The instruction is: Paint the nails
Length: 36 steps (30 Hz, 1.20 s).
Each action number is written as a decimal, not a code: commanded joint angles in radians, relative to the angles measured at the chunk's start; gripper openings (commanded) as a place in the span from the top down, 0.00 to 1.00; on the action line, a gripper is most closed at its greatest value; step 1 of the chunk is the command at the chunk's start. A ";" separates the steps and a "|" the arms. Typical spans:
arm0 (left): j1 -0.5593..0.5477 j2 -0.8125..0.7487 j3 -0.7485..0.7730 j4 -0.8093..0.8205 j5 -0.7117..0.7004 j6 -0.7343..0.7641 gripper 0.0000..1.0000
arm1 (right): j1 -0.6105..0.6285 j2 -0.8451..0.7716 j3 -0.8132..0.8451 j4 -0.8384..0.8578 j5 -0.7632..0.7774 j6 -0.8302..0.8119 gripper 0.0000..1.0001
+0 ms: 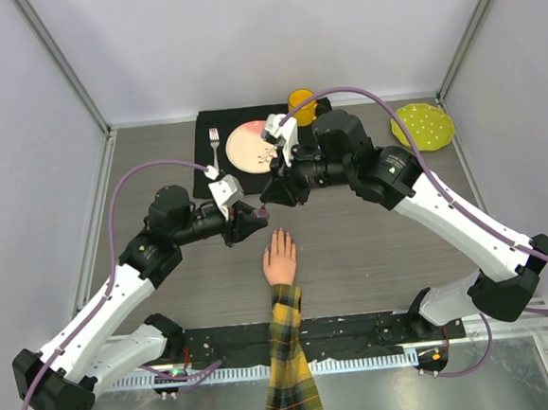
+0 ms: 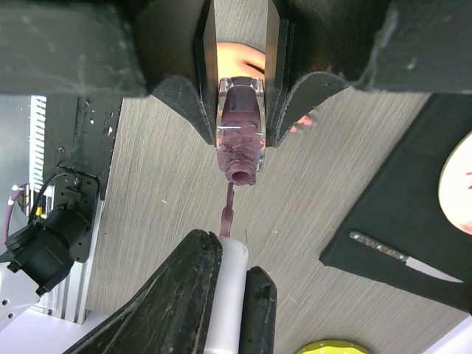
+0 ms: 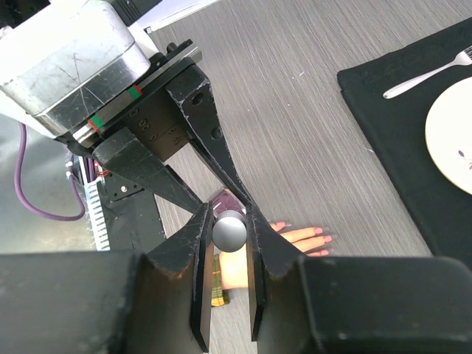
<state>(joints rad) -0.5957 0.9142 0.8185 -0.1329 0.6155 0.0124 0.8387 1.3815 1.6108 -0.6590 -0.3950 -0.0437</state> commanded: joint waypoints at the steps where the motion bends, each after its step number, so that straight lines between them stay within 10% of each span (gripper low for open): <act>1: -0.003 -0.024 0.005 0.027 0.026 0.011 1.00 | 0.007 0.002 -0.002 0.042 -0.010 0.010 0.99; 36: -0.003 -0.066 -0.018 0.073 -0.003 0.000 1.00 | 0.028 -0.012 -0.163 0.183 -0.027 0.136 0.99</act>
<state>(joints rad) -0.5953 0.8772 0.7944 -0.1287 0.6163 0.0097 0.8497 1.4021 1.4830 -0.5495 -0.4351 0.0391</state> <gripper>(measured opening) 0.281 0.239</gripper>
